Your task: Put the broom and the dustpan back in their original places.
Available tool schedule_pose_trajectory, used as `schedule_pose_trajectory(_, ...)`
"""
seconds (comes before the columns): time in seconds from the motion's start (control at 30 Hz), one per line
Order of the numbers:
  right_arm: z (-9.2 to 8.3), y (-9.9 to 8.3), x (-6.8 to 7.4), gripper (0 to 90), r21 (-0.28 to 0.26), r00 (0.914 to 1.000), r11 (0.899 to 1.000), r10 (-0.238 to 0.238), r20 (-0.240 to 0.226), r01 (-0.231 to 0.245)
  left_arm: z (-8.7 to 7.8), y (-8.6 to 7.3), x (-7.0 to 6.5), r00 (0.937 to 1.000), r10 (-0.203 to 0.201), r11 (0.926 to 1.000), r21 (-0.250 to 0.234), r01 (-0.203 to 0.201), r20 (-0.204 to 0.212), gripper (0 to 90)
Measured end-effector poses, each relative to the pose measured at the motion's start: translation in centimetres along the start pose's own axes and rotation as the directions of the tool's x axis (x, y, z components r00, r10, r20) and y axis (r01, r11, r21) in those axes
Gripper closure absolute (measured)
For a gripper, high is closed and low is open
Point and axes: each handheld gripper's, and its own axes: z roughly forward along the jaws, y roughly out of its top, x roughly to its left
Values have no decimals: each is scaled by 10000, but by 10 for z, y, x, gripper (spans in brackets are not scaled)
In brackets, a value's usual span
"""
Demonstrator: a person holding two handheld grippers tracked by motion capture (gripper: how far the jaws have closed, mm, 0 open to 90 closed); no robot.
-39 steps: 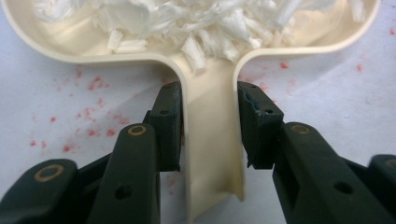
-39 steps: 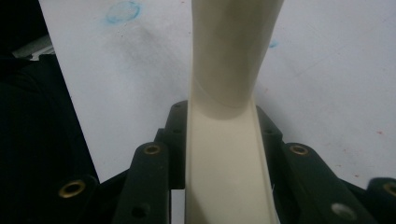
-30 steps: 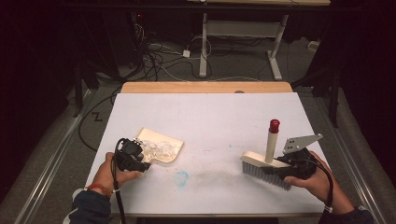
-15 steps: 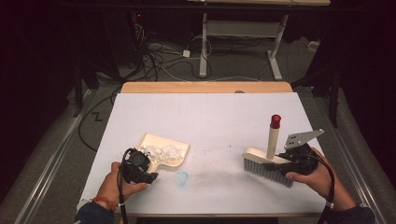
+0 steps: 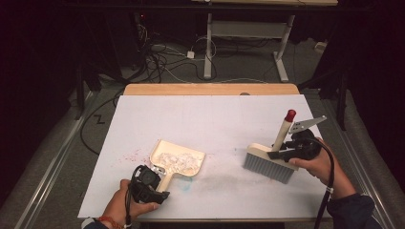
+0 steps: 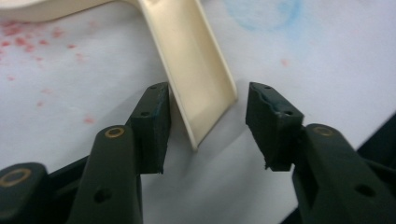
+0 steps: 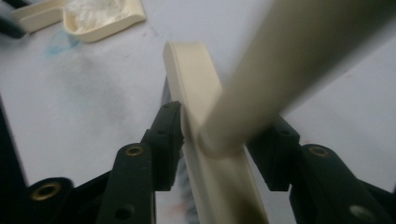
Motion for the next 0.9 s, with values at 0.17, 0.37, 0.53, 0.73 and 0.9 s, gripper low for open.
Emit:
schedule_pose_trajectory(0.17, 19, 10, -17, 418, 204, 9923, 9992, 304, 1203, -331, -3, 5, -10, 9955, 951, 9944, -464, -952, -55, 445)
schedule_pose_trajectory(0.37, 34, 29, -26, 337, -354, 9570, 9993, 235, 2890, -138, -20, 11, -15, 9791, 1771, 9594, -2043, -1943, -996, 253)
schedule_pose_trajectory(0.53, 35, 37, -22, 353, -1603, 9456, 9869, 371, 3232, 161, -38, 10, -7, 9561, 1949, 8788, -3938, -2693, -2188, 198)
schedule_pose_trajectory(0.73, 25, 38, -4, 337, -2580, 9419, 9623, 52, 3359, 866, -48, 9, 14, 9454, 1556, 8047, -5184, -2895, -2864, 182)
schedule_pose_trajectory(0.9, 15, 33, 12, 320, -2983, 9349, 9437, -297, 3537, 1428, -50, 10, 27, 9345, 1334, 7803, -5464, -3044, -3301, 180)
